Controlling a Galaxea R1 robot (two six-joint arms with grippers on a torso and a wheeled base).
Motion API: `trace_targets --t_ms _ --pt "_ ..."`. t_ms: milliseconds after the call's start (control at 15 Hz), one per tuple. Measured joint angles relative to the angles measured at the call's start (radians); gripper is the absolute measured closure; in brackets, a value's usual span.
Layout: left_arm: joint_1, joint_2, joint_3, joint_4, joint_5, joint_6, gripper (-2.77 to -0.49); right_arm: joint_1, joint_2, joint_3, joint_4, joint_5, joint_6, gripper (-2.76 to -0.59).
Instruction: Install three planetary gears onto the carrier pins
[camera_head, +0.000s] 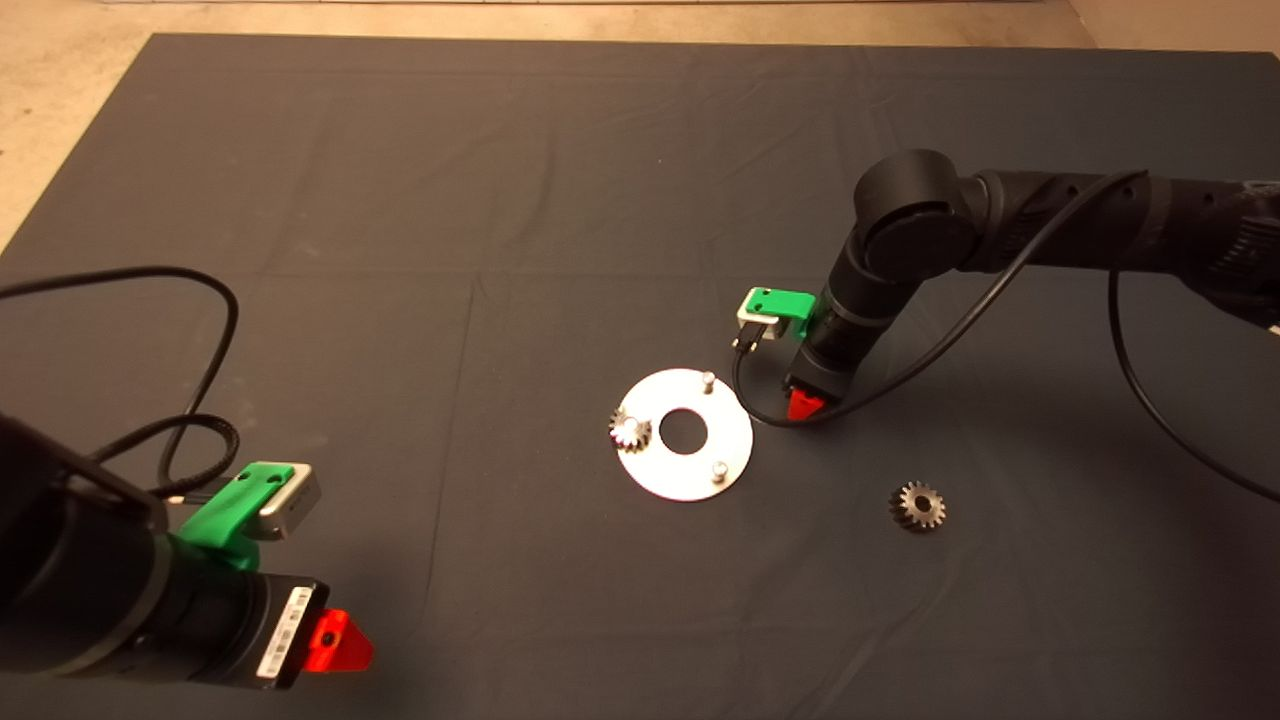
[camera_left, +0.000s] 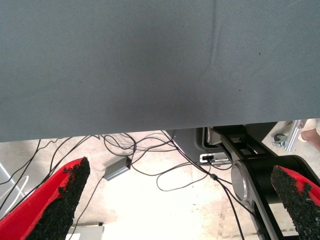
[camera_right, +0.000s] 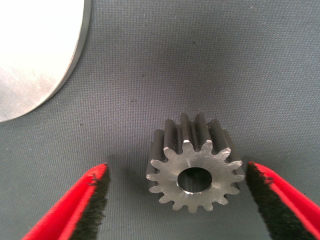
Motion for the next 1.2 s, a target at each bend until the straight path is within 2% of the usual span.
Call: trace_targets --t_ms 133,200,400,467,600,733,867,1000,1133,1200 --pt "0.0 -0.01 0.0 -0.006 0.0 0.0 -2.62 0.0 0.0 0.0 -0.001 0.0 0.0 -1.94" --pt "0.0 -0.014 0.0 -0.007 0.0 0.0 -2.62 -0.002 0.0 0.0 -0.002 0.0 0.0 -1.84" --pt "0.0 -0.016 0.0 -0.01 0.0 0.0 -2.62 -0.002 0.0 0.0 -0.012 0.0 0.0 -1.77" --pt "0.0 -0.018 0.0 -0.01 0.0 0.0 -2.62 -0.005 0.0 0.0 -0.017 0.0 0.0 -1.69" --pt "0.0 -0.019 0.0 -0.011 0.0 0.0 -2.62 -0.013 0.0 -0.001 -0.021 0.0 0.0 -1.67" --pt "0.0 -0.019 0.0 -0.011 0.0 0.001 -2.62 -0.018 0.0 -0.001 -0.024 0.0 0.0 -1.54" --pt "0.0 -0.019 0.0 -0.011 0.0 0.001 -2.62 -0.018 0.0 -0.001 -0.025 0.0 0.0 -1.54" --pt "0.0 -0.019 0.0 -0.011 0.0 0.001 -2.62 -0.018 0.0 -0.001 -0.035 -0.002 0.001 -1.37" --pt "0.0 -0.019 0.0 -0.011 0.0 0.001 -2.62 -0.018 0.0 -0.001 -0.037 -0.002 0.001 -1.34" --pt "0.0 -0.019 0.0 -0.011 0.0 0.001 -2.62 -0.018 0.0 -0.002 -0.042 -0.003 0.001 -1.25"
